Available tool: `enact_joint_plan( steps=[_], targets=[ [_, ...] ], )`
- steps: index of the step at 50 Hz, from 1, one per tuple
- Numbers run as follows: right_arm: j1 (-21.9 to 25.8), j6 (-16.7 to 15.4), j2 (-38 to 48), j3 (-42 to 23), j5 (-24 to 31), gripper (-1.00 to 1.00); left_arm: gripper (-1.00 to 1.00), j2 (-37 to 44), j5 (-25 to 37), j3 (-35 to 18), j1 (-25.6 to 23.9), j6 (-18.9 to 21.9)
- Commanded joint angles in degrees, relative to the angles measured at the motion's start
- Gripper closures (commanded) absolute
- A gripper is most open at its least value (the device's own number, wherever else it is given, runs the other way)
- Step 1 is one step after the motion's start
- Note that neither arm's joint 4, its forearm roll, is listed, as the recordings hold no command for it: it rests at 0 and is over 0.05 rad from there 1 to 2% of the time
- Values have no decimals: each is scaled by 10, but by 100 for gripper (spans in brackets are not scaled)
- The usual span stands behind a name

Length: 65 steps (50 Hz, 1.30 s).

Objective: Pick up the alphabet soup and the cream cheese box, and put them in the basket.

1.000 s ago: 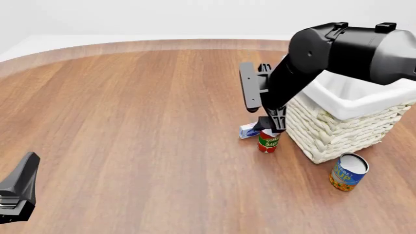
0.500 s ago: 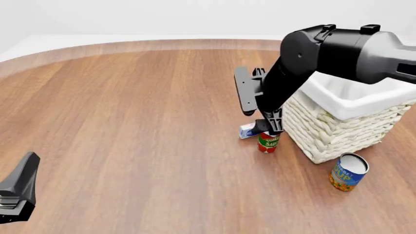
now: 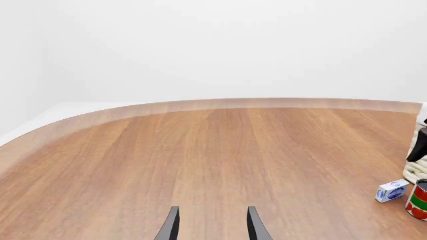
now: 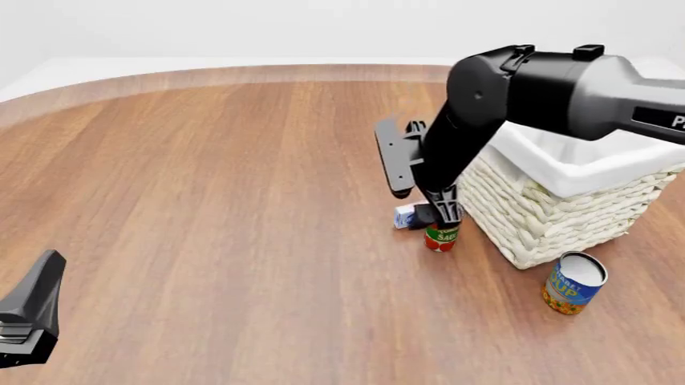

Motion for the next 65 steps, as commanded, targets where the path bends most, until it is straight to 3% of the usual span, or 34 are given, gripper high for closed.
enact_joint_plan(
  steps=[1,35,36,37,39,65],
  targets=[
    [14,6,10,-7,5,-100,-100,0,0,0,0,0],
    [20,13,13,-7,-7,-100,-100,0,0,0,0,0],
    [128,148,-216,223,-237,-100,-100,0,0,0,0,0],
    [20,13,1,17,-19,-100,-100,0,0,0,0,0],
    [14,8,15,-7,-17,-100,-100,0,0,0,0,0],
    [2,-13,26,6,-27,-100,-100,0,0,0,0,0]
  ],
)
